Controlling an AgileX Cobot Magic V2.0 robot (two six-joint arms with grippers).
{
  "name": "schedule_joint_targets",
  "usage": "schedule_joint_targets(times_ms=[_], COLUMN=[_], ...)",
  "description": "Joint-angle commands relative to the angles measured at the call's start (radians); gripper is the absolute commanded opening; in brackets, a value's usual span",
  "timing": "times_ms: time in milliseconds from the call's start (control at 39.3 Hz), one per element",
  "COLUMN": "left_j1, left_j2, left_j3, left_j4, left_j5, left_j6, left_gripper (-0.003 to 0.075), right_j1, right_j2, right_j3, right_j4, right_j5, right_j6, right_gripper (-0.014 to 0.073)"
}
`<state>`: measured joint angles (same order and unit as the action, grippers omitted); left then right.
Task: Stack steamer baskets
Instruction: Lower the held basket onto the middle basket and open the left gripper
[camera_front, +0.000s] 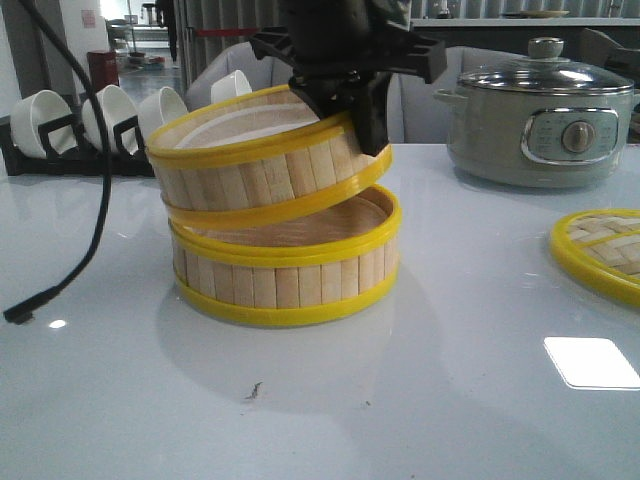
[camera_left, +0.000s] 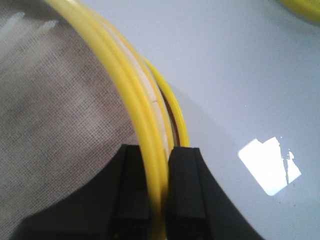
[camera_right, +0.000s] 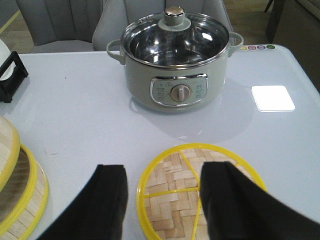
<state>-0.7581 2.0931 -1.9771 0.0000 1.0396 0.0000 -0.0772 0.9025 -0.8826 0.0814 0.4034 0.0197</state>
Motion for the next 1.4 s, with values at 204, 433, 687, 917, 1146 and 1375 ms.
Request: schedule_joint_targets(times_ms=[204,433,687,917,1146,1375], left_j1=[-0.016,-0.017,-0.027,-0.046,-0.046,-0.046], left_j2=[-0.018,-0.014,-0.014,-0.014,-0.014,-0.014], left_j3=[-0.038,-0.038,-0.038,-0.038,-0.038,-0.038], left_j4=[-0.019,-0.07,-0.076,-0.083,-0.083,-0.098], left_j5=[-0.047,-0.051,-0.06,-0.076,-0.076,-0.074], left_j6=[0.0,0.005,0.005,0.005,0.005,0.005], left_gripper=[0.0085,0.0085,0.0085,0.0085,0.0085,0.0085], right_j1=[-0.003,-0.003,-0.003,-0.003,-0.003,-0.003], right_j2=[-0.007,-0.007,-0.007,-0.007,-0.007,-0.007], right_j3=[-0.038,-0.038,-0.038,-0.038,-0.038,-0.038], right_j4=[-0.009,-0.009,-0.009,-0.009,-0.009,-0.009], right_j5=[-0.073,-0.074,-0.074,-0.074,-0.074,-0.074], right_j6=[-0.005,-0.005,-0.005,-0.005,-0.005,-0.005], right_gripper=[0.0443,0.0443,0.0443,0.0443,0.0443,0.0443])
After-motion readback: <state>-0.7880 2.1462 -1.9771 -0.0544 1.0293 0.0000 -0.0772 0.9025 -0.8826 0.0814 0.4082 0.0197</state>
